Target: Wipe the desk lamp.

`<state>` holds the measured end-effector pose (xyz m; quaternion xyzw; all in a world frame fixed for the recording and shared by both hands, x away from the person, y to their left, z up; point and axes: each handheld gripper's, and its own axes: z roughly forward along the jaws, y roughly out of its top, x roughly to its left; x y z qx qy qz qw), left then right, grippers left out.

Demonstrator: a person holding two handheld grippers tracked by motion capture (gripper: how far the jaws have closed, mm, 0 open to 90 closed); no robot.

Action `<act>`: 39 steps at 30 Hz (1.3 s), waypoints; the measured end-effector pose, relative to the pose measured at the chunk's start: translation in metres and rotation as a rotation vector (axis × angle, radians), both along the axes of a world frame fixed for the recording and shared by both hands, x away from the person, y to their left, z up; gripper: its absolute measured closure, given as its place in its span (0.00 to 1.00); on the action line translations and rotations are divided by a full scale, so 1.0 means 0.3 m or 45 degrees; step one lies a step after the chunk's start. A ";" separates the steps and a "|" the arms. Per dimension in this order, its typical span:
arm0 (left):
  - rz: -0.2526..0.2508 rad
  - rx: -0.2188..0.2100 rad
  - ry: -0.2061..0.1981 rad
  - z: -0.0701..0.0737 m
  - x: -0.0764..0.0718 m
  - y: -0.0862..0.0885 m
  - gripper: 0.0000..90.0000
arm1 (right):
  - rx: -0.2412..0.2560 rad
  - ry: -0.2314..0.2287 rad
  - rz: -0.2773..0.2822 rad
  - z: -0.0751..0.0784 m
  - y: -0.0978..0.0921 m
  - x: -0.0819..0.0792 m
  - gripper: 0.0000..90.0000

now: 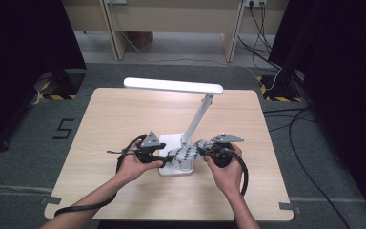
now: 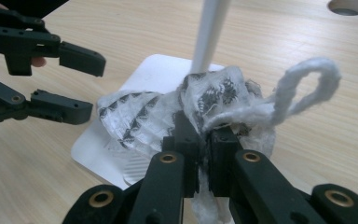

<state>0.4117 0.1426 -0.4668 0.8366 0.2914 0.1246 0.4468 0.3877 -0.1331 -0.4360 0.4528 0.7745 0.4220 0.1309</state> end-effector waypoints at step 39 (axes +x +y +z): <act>0.031 0.105 0.082 -0.112 0.053 -0.005 0.77 | 0.044 -0.221 -0.219 0.143 -0.114 0.005 0.95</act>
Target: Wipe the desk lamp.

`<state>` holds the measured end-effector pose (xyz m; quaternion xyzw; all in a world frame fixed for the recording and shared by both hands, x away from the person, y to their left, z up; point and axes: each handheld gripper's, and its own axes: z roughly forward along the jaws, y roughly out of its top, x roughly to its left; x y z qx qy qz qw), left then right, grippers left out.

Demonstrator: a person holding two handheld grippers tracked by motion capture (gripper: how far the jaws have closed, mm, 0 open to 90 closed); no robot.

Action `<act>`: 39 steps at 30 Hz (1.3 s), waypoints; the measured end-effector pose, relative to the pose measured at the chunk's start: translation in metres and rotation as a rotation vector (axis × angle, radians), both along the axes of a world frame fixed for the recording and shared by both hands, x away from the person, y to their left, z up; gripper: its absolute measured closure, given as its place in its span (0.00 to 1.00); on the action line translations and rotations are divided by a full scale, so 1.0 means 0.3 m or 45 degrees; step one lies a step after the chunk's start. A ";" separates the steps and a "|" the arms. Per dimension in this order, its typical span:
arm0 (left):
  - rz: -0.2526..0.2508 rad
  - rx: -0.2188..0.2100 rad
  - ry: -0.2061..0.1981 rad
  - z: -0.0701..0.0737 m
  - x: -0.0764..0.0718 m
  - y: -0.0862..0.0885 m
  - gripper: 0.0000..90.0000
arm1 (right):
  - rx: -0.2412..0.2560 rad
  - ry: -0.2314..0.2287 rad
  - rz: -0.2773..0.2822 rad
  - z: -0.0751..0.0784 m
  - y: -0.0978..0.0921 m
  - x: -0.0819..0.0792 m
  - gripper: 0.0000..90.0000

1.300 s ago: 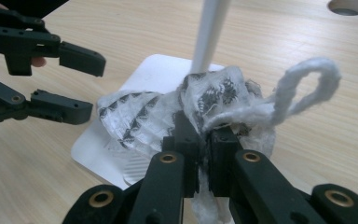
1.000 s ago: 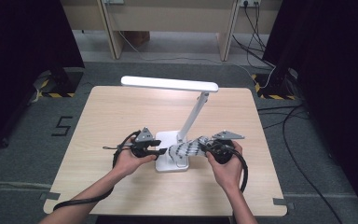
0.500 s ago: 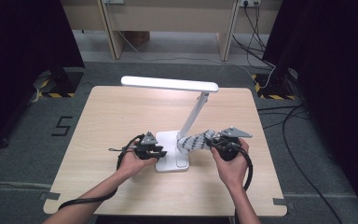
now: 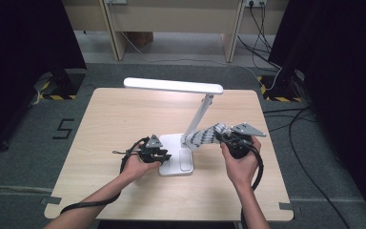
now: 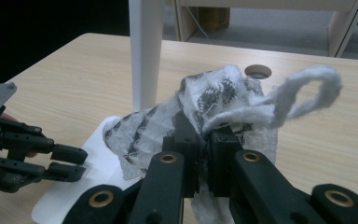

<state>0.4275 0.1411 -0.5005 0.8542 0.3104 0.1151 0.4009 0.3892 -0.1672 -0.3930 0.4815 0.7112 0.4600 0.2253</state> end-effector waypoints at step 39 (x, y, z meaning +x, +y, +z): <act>-0.011 0.006 -0.017 -0.001 -0.003 -0.002 0.79 | 0.088 -0.284 -0.196 0.189 0.004 0.059 0.95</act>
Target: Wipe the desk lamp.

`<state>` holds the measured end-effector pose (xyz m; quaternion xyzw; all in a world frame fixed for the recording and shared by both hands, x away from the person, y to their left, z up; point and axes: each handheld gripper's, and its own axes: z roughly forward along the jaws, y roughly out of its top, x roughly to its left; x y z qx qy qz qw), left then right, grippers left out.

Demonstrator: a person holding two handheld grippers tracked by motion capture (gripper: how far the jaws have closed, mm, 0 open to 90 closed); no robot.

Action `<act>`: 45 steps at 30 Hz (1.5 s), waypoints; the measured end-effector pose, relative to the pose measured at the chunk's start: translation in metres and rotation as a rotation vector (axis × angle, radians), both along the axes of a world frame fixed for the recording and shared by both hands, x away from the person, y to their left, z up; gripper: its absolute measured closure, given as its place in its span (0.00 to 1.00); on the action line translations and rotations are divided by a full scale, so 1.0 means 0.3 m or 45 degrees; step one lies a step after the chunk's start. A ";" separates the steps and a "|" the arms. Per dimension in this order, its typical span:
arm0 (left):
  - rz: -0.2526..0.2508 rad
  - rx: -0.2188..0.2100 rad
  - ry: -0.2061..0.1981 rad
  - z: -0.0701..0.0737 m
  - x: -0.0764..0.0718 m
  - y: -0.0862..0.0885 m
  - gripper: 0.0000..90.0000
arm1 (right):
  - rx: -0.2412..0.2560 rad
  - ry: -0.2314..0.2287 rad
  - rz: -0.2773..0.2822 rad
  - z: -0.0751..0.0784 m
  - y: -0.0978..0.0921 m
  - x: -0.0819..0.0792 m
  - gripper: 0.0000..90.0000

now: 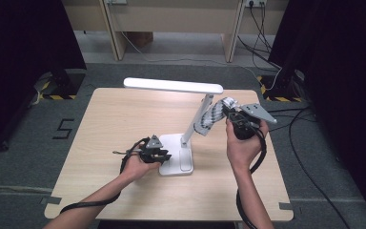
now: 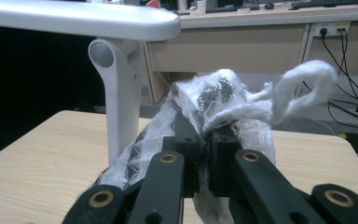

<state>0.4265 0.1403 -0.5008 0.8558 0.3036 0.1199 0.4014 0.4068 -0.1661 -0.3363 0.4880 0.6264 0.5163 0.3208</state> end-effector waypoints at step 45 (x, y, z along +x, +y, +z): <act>-0.003 0.001 -0.003 -0.001 -0.001 0.002 0.80 | 0.077 0.047 0.069 -0.063 0.067 0.079 0.95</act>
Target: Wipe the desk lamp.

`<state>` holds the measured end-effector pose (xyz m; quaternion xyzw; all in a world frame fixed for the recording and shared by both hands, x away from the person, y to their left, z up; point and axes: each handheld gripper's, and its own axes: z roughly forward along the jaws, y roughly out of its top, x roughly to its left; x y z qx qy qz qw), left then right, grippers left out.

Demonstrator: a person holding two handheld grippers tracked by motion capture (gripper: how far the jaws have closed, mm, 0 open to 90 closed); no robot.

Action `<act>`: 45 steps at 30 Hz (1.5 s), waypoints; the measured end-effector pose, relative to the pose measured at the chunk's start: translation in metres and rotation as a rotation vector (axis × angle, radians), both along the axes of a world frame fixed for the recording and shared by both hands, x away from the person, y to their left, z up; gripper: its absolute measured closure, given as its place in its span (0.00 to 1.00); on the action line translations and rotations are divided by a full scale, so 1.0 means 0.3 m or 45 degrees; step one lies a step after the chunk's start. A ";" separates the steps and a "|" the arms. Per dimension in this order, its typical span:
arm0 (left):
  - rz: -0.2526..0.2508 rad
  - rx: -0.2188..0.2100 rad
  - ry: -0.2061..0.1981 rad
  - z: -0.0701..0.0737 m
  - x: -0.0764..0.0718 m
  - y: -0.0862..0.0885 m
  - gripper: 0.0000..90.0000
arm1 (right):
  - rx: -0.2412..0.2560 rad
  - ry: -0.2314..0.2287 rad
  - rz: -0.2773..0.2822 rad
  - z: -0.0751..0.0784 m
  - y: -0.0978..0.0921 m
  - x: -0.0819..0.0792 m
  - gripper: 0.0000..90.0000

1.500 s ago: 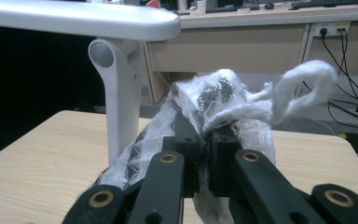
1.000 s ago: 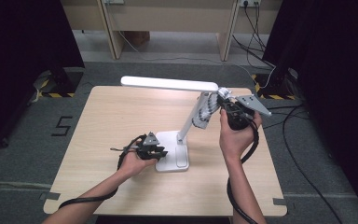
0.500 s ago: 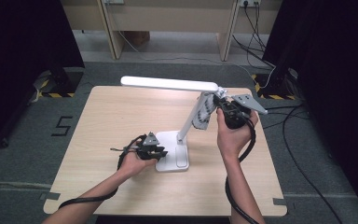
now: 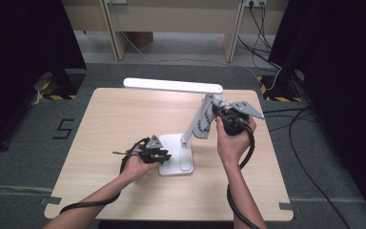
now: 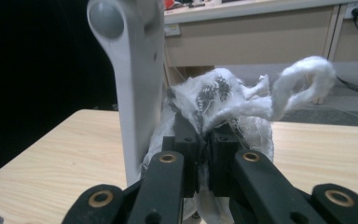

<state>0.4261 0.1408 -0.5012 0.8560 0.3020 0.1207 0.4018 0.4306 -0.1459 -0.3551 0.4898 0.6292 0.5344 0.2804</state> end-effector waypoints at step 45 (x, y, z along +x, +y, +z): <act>0.000 -0.006 -0.002 -0.001 -0.002 0.000 0.80 | 0.001 0.338 0.072 -0.329 0.110 0.115 0.95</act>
